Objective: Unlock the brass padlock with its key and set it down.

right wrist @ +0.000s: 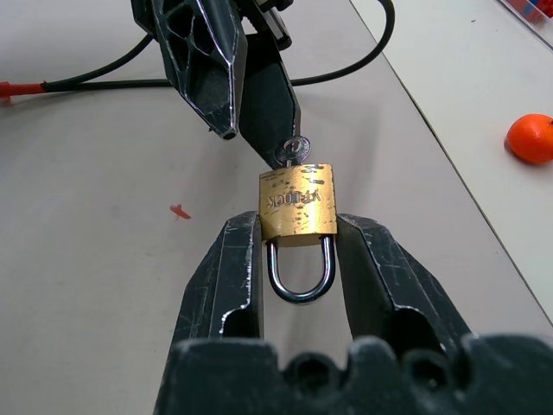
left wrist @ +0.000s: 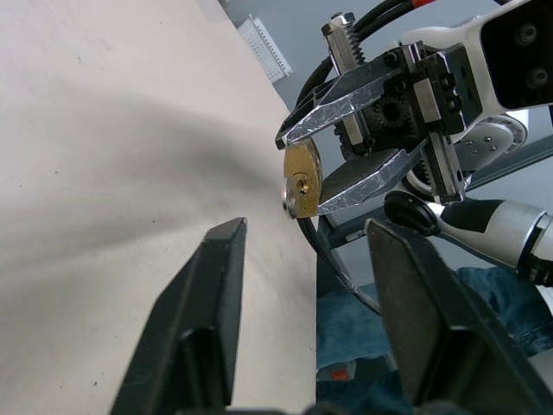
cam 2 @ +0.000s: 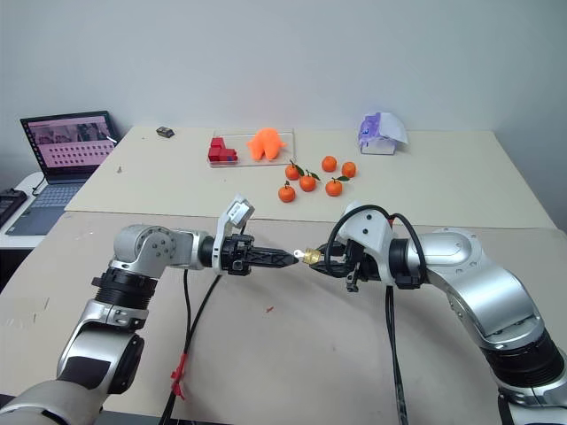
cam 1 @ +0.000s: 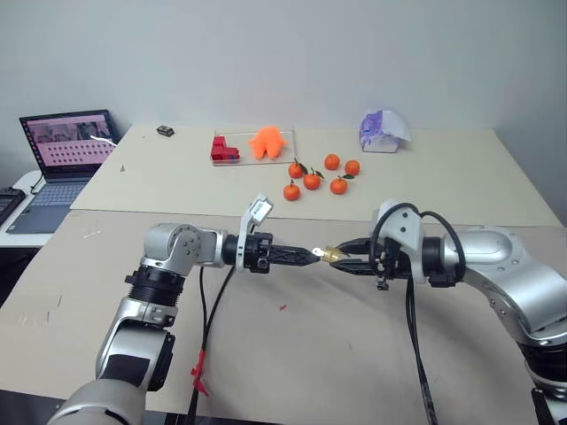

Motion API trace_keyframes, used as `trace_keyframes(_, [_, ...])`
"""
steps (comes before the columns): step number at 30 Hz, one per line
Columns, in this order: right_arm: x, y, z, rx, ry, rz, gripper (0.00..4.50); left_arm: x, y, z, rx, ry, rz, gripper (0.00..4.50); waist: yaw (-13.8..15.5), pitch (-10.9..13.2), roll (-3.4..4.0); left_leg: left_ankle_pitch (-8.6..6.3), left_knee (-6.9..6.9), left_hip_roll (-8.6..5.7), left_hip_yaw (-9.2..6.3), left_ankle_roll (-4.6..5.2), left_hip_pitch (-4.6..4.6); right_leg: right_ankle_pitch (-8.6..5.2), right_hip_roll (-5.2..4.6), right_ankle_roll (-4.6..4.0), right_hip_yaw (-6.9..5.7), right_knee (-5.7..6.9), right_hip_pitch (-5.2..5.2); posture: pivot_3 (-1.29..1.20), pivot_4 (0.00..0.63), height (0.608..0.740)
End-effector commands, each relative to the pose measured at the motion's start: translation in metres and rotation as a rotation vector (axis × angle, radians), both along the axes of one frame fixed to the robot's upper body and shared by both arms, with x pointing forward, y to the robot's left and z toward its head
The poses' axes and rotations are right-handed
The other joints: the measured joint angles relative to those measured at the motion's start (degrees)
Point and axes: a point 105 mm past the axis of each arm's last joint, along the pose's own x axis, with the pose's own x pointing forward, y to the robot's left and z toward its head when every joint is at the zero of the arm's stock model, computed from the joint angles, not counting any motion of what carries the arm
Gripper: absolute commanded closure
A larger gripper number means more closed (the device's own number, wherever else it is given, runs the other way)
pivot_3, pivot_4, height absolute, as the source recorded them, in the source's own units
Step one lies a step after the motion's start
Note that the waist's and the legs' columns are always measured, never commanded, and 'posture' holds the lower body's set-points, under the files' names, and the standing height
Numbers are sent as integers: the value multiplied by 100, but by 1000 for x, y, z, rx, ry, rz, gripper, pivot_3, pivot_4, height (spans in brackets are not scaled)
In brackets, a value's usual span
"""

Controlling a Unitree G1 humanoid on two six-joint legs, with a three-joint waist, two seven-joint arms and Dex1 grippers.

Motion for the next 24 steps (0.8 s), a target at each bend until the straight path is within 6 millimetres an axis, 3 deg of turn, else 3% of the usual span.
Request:
trace_keyframes(1, [-6, 6, 14, 7, -51, 39, 3639, 4, 0, 12, -29, -22, 2, 2205, -3, 0, 0, 0, 0, 0, 0, 0, -1, 0, 0, 0, 0, -1, 0, 0, 150, 697])
trace_keyframes(16, [-9, 11, 13, 12, -48, 55, 3639, 8, -1, 10, -26, -20, 21, 2205, -2, 0, 0, 0, -1, 0, 0, 0, 0, -3, 0, 5, 0, 0, 0, 0, 150, 697])
trace_keyframes(20, [-8, 11, 14, 15, -51, 53, 3639, 6, -1, 10, -32, -18, 18, 3245, -1, 0, 0, 0, 0, 0, 0, 0, 0, -3, 0, 5, 0, 0, 0, 0, 150, 697])
trace_keyframes(22, [-7, 11, 14, 16, -51, 52, 3639, 5, -1, 11, -38, -17, 12, 4077, -2, 0, 0, 0, 0, 0, 0, 0, 0, -3, 0, 5, 0, 0, 0, 0, 150, 697])
trace_keyframes(24, [-7, 11, 14, 15, -51, 49, 3639, 4, 0, 12, -43, -17, 6, 4430, -4, 0, 0, 0, 0, 0, 0, 0, 0, -3, 0, 5, 1, 0, 0, 0, 150, 697])
